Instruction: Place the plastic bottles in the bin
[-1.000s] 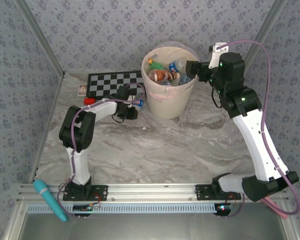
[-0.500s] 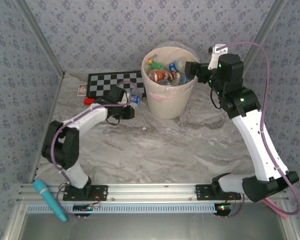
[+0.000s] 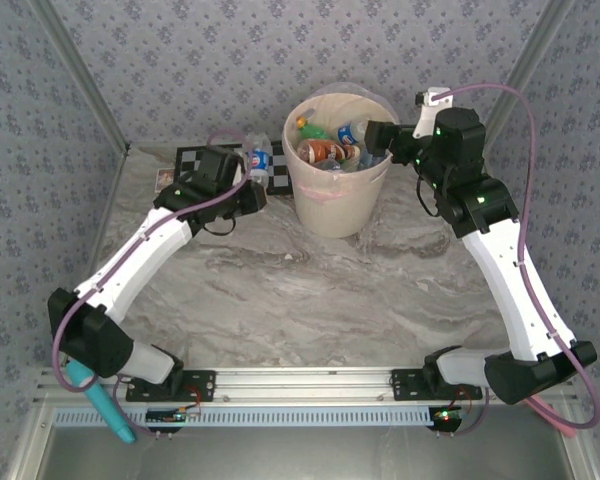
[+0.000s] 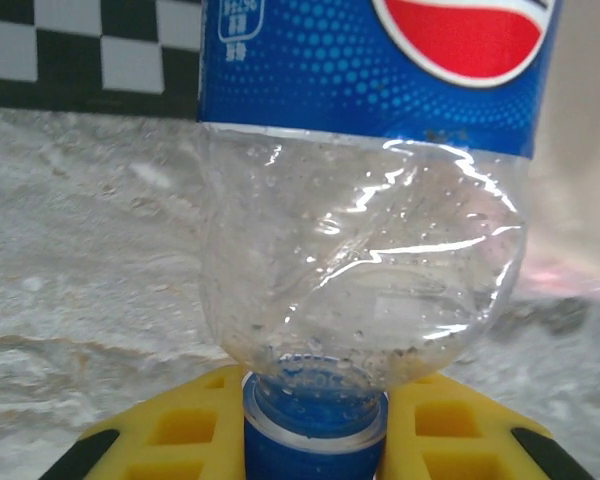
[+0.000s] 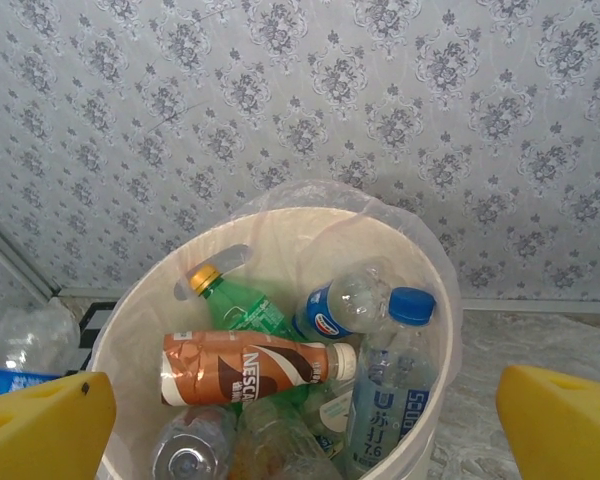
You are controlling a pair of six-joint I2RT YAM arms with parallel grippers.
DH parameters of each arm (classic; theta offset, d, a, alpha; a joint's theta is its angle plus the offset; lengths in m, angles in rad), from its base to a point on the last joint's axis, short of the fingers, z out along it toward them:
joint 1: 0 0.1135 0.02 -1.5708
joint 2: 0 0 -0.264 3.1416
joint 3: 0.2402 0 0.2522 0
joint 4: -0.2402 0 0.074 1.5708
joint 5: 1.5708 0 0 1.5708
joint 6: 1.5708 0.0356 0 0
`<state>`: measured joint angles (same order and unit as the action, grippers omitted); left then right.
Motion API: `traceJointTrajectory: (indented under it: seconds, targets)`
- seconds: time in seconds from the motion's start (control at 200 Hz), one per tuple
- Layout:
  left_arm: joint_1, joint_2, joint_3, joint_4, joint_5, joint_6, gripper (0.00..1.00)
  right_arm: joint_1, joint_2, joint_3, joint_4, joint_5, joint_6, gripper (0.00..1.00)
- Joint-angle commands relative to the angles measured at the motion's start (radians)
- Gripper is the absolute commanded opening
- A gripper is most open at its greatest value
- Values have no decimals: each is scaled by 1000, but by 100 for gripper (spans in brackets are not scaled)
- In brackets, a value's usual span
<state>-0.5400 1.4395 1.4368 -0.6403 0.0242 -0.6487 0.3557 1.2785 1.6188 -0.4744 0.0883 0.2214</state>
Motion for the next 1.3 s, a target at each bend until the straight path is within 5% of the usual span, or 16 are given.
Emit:
traceJointTrajectory:
  seconds: [0.0, 0.335, 0.74, 1.294]
  targets:
    - [-41, -24, 105, -5, -49, -151, 19, -10, -22, -7, 20, -32, 9, 100]
    - [-150, 80, 254, 241, -136, -392, 18, -52, -79, -65, 32, -57, -2, 100]
    - [-271, 362, 565, 386, -321, -504, 15, -52, -158, -124, 35, -17, -1, 100]
    - [-278, 812, 1148, 229, -278, -767, 18, -55, -209, -168, 37, 45, -24, 100]
